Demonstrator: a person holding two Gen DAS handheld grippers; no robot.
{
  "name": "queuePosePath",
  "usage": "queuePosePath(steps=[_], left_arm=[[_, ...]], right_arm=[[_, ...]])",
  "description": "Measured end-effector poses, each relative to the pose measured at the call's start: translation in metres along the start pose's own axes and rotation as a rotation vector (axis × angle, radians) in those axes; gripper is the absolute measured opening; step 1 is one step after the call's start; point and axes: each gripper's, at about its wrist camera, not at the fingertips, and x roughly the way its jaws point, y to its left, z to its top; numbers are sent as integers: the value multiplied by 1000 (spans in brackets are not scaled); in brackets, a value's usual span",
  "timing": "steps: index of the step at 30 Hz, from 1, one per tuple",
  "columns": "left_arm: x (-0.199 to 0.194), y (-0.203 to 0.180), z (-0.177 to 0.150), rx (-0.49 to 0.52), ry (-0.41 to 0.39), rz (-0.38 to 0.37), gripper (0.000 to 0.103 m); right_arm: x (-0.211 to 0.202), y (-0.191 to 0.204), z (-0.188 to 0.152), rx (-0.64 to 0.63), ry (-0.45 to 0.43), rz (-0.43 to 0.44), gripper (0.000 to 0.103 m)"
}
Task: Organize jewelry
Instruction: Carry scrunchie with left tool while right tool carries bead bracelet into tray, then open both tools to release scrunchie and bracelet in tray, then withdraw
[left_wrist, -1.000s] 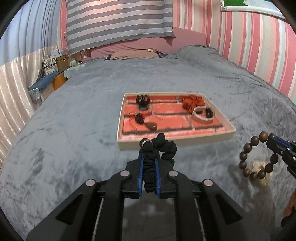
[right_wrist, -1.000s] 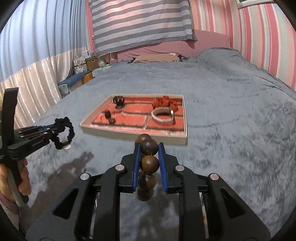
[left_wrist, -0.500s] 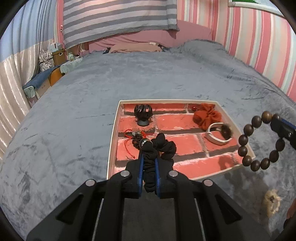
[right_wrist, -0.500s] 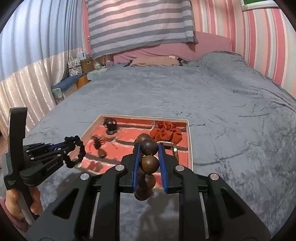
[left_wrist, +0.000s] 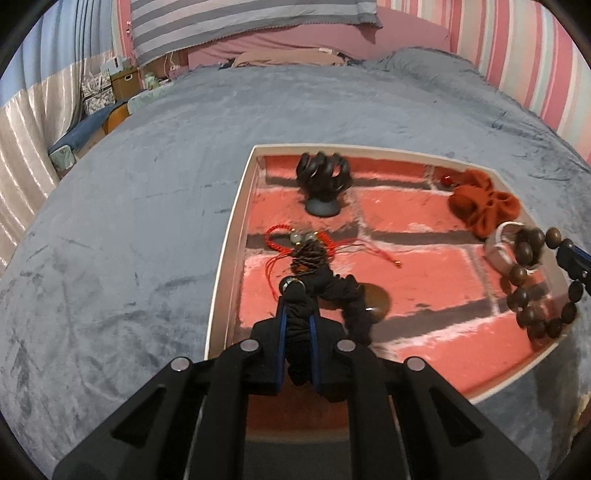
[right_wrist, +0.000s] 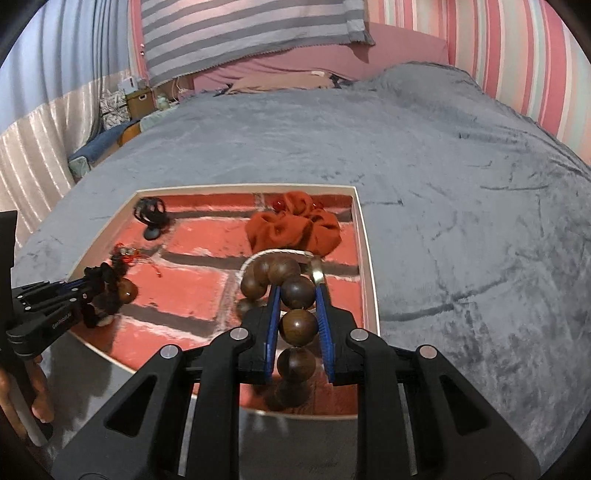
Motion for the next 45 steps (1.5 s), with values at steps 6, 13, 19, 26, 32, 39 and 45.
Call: queuePosePath(steps=[6, 13, 19, 26, 32, 39, 45], left_arm=[[11, 3, 4, 13, -5, 28, 13], [12, 1, 3, 30, -15, 47, 14], [2, -2, 3, 30, -36, 42, 45], [-16, -9, 0, 31, -58, 27, 64], [-49, -10, -6, -5, -78, 13, 66], [-111, -18, -24, -34, -142, 12, 78], [-161, -26, -47, -34, -182, 9, 79]], right_arm=[[22, -7, -5, -5, 41, -22, 20], [32, -1, -4, -37, 66, -41, 22], [32, -2, -2, -42, 76, -35, 40], [14, -2, 0, -38, 42, -18, 65], [-23, -3, 3, -48, -8, -17, 79], [-79, -6, -5, -61, -55, -15, 89], [-127, -12, -21, -58, -83, -3, 92]])
